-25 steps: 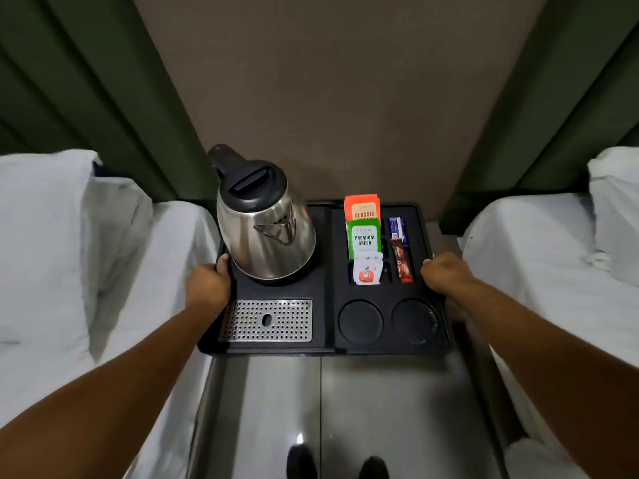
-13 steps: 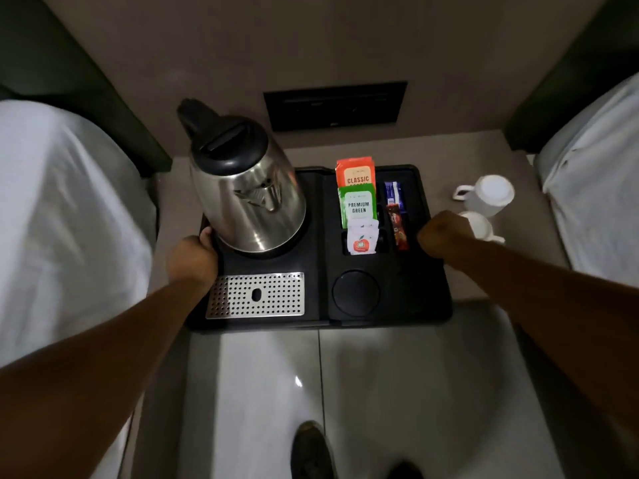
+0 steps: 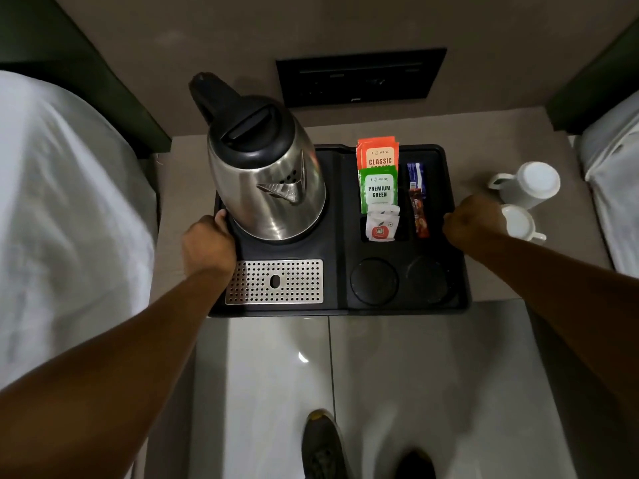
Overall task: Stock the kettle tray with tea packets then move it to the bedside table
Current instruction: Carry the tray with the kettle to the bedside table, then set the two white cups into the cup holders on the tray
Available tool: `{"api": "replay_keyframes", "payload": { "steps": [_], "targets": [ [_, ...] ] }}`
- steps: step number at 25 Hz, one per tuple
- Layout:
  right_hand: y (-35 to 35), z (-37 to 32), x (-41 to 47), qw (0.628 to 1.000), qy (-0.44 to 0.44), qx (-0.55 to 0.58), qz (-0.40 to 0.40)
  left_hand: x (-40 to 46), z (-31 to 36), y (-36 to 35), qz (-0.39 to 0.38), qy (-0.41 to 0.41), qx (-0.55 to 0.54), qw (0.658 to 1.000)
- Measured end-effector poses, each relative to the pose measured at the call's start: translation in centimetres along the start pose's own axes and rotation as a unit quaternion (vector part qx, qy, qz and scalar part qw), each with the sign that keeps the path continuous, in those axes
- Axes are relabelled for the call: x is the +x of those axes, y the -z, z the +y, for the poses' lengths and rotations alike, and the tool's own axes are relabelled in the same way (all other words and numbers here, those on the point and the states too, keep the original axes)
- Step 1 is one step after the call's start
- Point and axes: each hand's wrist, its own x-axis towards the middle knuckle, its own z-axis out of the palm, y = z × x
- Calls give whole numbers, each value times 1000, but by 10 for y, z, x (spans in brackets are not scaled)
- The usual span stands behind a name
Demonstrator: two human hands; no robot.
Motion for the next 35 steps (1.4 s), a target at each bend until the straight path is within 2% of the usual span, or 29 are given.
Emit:
{"api": "replay_keyframes", "payload": {
  "steps": [4, 6, 7, 8, 9, 11, 12, 13, 15, 16, 18, 20, 21, 24, 26, 28, 30, 32, 35],
  "targets": [
    [24, -1, -24, 999, 17, 41, -31, -13, -3, 14, 3, -24, 20, 1000],
    [51, 13, -26, 997, 79, 15, -7, -54, -5, 25, 58, -33, 68, 995],
    [65, 20, -22, 994, 111, -5, 19, -88, 8, 34, 60, -51, 56, 995],
    [80, 29, -13, 991, 126, -17, 49, -123, 31, 38, 20, -101, 17, 995],
    [94, 37, -1, 990, 123, -31, 66, -154, 60, 29, -51, -179, -36, 982],
    [112, 54, 30, 990, 105, -89, 28, -197, 142, 3, -183, -334, -112, 918],
    [116, 58, 44, 988, 104, -117, -12, -200, 190, -10, -208, -388, -103, 892],
    [115, 60, 55, 983, 111, -138, -47, -194, 236, -25, -227, -417, -76, 877],
    [105, 66, 74, 974, 129, -165, -85, -172, 309, -54, -249, -420, -9, 873],
    [98, 69, 80, 970, 136, -181, -93, -164, 330, -67, -238, -418, 23, 876],
    [92, 75, 88, 967, 138, -191, -92, -161, 349, -86, -229, -456, 91, 855],
    [89, 78, 91, 976, 126, -152, -90, -164, 351, -96, -255, -485, 93, 831],
    [88, 78, 90, 980, 121, -133, -81, -162, 352, -98, -272, -481, 69, 830],
    [92, 79, 72, 990, 108, -84, 14, -149, 341, -72, -302, -412, -38, 859],
    [100, 73, 36, 988, 131, -42, 69, -140, 303, -37, -262, -396, -59, 878],
    [92, 67, -17, 985, 168, 31, 39, -138, 248, -7, -239, -377, -51, 894],
    [66, 53, -70, 981, 174, 76, -26, -137, 192, 12, -253, -323, -20, 912],
    [37, 37, -104, 982, 161, 62, -71, -138, 161, 14, -283, -285, 20, 916],
    [12, 29, -109, 984, 160, 17, -70, -141, 148, 3, -285, -281, 22, 916]
  ]
}}
